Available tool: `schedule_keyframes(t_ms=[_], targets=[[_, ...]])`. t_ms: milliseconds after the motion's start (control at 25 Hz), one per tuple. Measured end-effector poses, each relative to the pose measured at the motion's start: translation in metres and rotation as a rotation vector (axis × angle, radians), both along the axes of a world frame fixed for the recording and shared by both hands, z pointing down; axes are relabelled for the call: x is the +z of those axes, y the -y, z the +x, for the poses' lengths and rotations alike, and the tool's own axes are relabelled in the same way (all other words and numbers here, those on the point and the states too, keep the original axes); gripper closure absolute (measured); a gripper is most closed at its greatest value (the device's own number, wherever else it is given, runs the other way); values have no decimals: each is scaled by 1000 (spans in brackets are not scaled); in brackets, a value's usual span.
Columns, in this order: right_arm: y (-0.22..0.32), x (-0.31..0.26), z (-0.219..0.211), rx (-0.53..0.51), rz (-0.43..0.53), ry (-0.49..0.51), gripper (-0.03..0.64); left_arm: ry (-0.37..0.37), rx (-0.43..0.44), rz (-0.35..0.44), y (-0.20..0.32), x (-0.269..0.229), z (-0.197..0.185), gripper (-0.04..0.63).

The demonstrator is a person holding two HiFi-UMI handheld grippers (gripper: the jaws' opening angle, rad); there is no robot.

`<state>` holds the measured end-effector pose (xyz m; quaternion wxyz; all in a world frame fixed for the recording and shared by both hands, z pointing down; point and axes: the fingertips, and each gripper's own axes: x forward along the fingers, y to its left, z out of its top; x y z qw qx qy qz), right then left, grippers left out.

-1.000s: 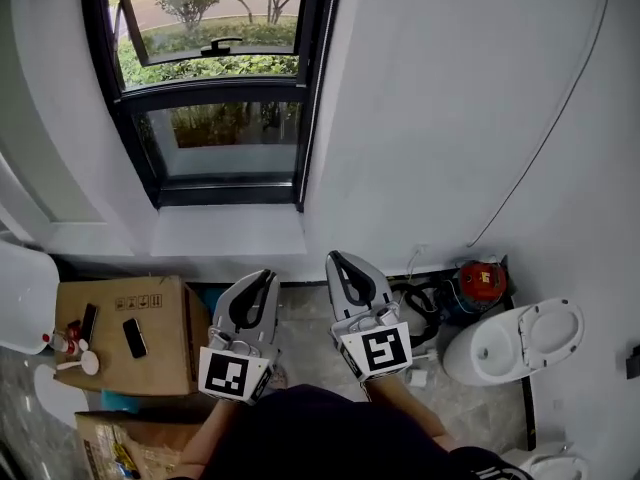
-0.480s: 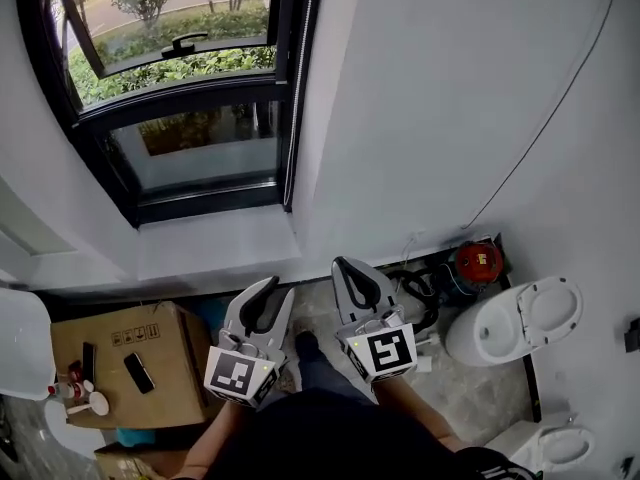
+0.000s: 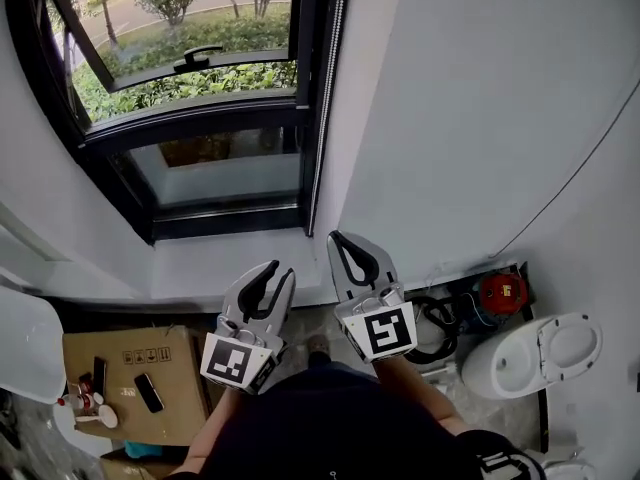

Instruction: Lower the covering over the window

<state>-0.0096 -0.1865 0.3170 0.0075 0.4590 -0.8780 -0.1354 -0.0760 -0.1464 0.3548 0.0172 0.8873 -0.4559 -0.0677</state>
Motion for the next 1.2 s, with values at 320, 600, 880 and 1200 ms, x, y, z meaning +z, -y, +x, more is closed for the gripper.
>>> schedule_keyframes(t_ms=[320,600,880,1200], targets=[[82,-21,6,-38,95,-53,604,-21,7,50,98,-14,19,514],[114,-13,3,-31,64,-24,604,-32,28,49,154,-22,25,514],[136,-22,-10,50,46,-15,604,28,49,85,209,-31,20,514],[144,-33,-11,171,69,-10,604,97,47,159,261,-41,28,514]])
